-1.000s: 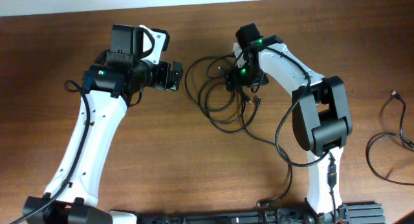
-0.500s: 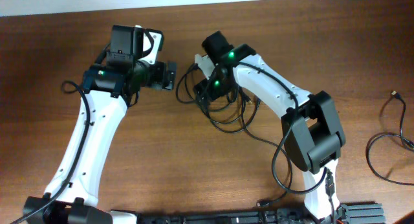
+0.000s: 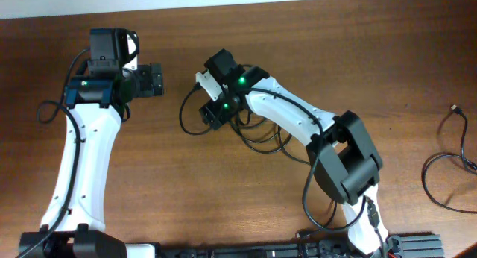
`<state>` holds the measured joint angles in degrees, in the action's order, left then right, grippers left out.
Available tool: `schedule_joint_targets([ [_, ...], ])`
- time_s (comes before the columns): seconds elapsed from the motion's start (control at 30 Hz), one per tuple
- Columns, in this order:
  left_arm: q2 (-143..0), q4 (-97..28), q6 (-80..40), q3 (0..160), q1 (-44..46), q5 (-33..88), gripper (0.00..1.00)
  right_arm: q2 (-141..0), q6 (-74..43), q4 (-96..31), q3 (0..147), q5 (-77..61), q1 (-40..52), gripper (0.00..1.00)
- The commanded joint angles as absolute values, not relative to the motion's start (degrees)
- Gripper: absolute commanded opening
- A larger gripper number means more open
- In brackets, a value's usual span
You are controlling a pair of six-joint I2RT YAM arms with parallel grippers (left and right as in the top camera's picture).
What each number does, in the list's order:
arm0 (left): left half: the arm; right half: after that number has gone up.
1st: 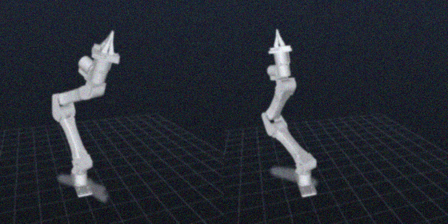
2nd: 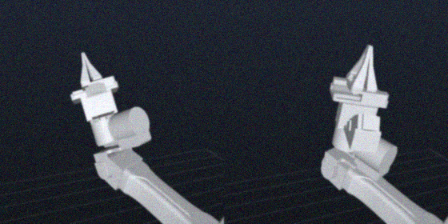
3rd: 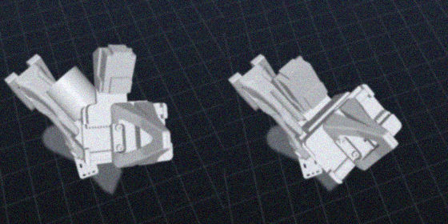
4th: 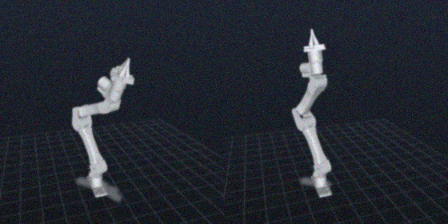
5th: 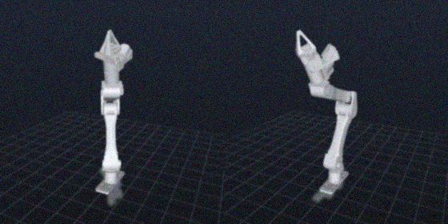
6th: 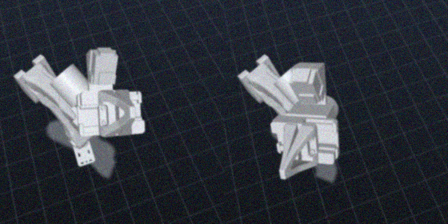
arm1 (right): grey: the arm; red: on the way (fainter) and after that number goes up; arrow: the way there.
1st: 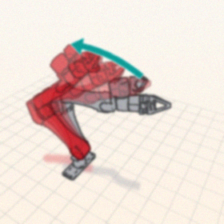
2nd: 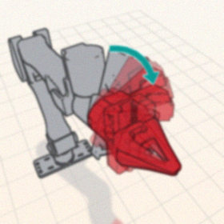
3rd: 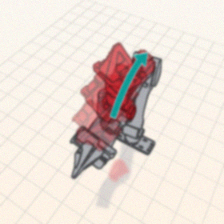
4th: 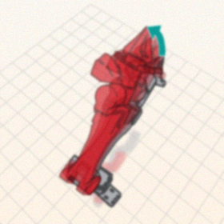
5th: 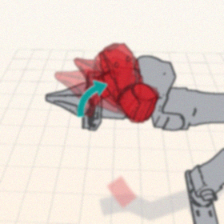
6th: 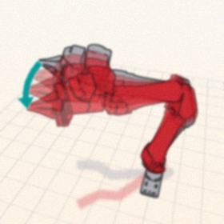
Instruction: Untangle cables
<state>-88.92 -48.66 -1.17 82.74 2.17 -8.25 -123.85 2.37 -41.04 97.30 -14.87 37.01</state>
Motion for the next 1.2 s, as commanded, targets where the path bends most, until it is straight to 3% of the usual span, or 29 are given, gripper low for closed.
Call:
schedule_joint_targets([
  [0.0,-87.6,-48.7,-1.8,83.4,2.1,-8.8,0.99,-126.9,2.6,-39.4,97.0,-14.3,37.2,0.75],
  [0.1,-87.6,-48.7,-1.8,83.4,2.1,-8.8,0.99,-128.8,2.6,-37.9,97.0,-10.6,37.1,0.75],
  [0.23,-87.6,-48.7,-1.8,83.4,2.1,-8.8,0.99,-130.7,2.6,-37.5,97.0,-10.5,37.1,0.6],
  [0.27,-87.6,-48.7,-1.8,83.4,2.1,-8.8,0.99,-131.0,2.6,-37.9,97.0,-10.4,37.0,0.52],
  [0.33,-87.6,-48.7,-1.8,83.4,2.1,-8.8,0.99,-131.0,2.5,-37.9,97.0,-10.3,37.1,0.04],
  [0.47,-87.6,-48.7,-1.8,83.4,2.1,-8.8,0.99,-130.7,2.6,-41.3,98.6,-8.7,36.6,0.04],
  [0.6,-87.6,-48.7,-1.8,83.4,2.1,-8.8,0.99,-127.8,2.6,-55.5,107.4,-6.8,33.5,0.04],
  [0.8,-87.6,-48.7,-1.8,83.4,2.1,-8.8,0.99,-123.5,2.6,-82.4,137.4,-6.8,30.7,0.04],
  [1.03,-87.6,-48.7,-1.8,83.4,2.1,-8.8,0.99,-123.3,1.6,-90.7,172.9,-6.8,28.3,0.04],
  [1.17,-87.6,-48.7,-1.8,83.4,2.1,-8.8,0.99,-122.7,-2.4,-97.3,179.2,-8.6,25.8,0.04],
])
